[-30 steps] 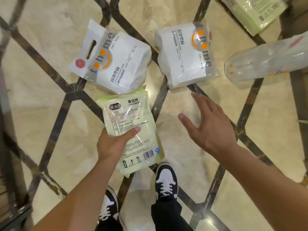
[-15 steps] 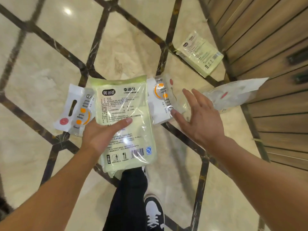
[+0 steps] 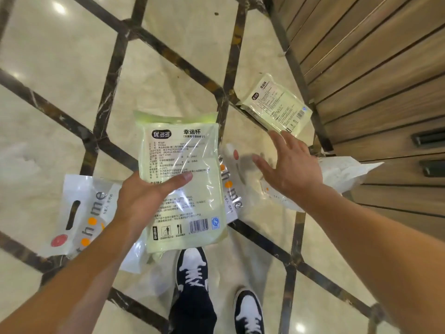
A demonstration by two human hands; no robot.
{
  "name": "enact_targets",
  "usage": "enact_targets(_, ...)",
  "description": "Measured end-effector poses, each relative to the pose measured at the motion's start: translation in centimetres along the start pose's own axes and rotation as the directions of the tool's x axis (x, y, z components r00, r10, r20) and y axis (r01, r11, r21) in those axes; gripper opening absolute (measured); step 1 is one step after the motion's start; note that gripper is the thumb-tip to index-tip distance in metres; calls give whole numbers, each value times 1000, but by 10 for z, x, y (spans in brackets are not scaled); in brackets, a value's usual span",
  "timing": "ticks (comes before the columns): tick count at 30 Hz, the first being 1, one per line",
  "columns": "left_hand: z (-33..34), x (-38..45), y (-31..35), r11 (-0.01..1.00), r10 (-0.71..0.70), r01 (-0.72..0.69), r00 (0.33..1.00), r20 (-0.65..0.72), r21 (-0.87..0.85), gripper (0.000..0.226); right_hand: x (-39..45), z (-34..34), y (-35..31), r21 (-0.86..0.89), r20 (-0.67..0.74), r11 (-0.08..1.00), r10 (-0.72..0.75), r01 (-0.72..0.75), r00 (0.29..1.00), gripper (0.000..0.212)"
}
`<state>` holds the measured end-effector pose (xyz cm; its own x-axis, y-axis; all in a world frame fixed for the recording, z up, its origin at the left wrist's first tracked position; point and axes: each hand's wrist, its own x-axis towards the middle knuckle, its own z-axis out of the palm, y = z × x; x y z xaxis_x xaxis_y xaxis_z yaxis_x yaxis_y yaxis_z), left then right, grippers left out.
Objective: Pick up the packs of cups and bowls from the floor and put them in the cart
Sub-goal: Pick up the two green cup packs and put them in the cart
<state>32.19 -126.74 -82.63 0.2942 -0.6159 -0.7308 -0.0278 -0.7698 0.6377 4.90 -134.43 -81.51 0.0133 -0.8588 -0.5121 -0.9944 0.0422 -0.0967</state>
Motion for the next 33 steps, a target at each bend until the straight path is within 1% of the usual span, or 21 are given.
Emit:
enact_targets(2,9,13,8,1000,-15,15,1000,-3,7,83,16,0,6,-5,15,1000,16,-16,1000,77)
enact_targets(3,14,19,11,1000,-25,25,1000,-3,5,80,24,1,11,-6,23,1000,20,-20,1000,76)
enact_targets(5,27,29,18,999,-32,32,999,1,3,65,42,7,20,-9,47,1000,26,-26,999,73)
enact_targets(7,43,44,21,1000,-31,31,1000,4,4,56,67,15,33,-48,84,998,37,-33,996,73)
enact_targets(9,58,61,17,999,-31,30,999,8,20,59,98,27,47,-119,108,993,34,-21,994,74)
enact_targets(12,81,88,8,998,21,-22,1000,19,62,75,154,46,66,-199,78,980,11,5,997,78)
enact_targets(13,90,97,5,996,37,-39,999,23,78,76,172,53,72,-218,64,976,14,0,998,81)
enact_targets(15,109,114,2,995,66,-68,997,25,79,67,205,68,81,-255,32,967,19,-10,999,90)
enact_targets(18,137,135,-1,995,94,-95,995,34,41,58,249,91,91,-278,-41,960,3,-14,999,110)
enact_targets(21,158,147,-6,995,101,-101,993,59,6,59,281,112,100,-258,-15,965,38,-40,999,128)
enact_targets(22,163,150,-6,995,102,-103,993,55,0,58,287,118,104,-267,-36,963,37,-45,999,131)
enact_targets(23,167,152,-7,994,109,-109,993,50,-2,55,291,124,108,-275,-72,960,31,-49,997,130)
enact_targets(25,170,155,-8,993,121,-120,992,38,-8,48,293,131,114,-277,-142,960,9,-48,990,122)
enact_targets(27,169,154,-7,993,118,-118,993,13,-11,48,290,133,119,-292,-176,956,-31,-22,984,114)
enact_targets(29,167,151,-4,995,95,-96,995,-20,-27,52,284,130,123,-303,-171,953,-53,-1,984,107)
enact_targets(31,165,147,-3,996,74,-76,996,-48,-47,50,274,125,123,-304,-136,953,-36,-7,990,104)
enact_targets(33,163,141,1,997,57,-61,996,-73,-56,51,258,118,120,-268,-90,963,-2,-22,996,101)
